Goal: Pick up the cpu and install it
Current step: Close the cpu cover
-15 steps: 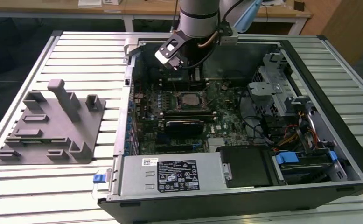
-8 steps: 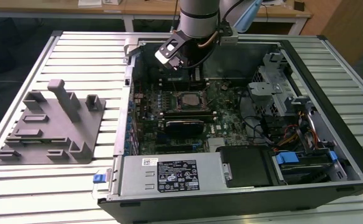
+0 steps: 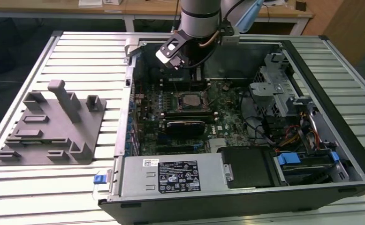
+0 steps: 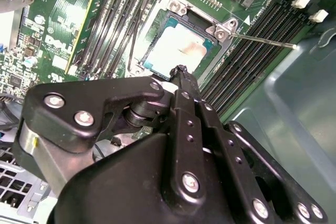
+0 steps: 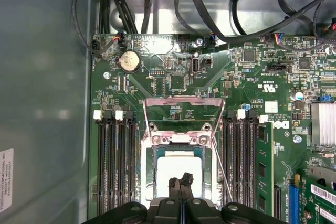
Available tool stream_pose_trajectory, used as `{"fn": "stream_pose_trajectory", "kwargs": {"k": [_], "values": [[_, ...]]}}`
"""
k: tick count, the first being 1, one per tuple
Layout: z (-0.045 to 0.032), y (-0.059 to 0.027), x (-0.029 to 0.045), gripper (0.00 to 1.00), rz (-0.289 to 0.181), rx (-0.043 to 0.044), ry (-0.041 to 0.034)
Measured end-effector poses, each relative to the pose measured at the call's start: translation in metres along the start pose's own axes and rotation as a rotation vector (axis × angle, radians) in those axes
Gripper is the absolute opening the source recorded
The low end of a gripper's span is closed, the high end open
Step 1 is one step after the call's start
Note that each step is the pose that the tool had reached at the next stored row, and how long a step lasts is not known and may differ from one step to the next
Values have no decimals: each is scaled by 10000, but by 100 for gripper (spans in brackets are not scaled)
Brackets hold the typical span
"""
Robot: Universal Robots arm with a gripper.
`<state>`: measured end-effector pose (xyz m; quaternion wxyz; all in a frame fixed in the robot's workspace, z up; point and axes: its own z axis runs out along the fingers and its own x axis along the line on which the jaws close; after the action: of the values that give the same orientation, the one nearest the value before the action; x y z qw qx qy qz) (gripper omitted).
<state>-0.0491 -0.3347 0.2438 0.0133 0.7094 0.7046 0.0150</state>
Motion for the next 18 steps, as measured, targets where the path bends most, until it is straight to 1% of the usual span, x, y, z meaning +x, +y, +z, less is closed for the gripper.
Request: {"fn": "stream_pose_trajectory", "kwargs": {"k": [3,9,11,16,18], "values": [[-50,2,0,11,0,-1,2],[-209,8,1,11,0,-1,2],[-244,10,1,11,0,0,1],[-248,10,1,11,-1,-1,2],[-249,27,1,11,-1,1,-1]]}}
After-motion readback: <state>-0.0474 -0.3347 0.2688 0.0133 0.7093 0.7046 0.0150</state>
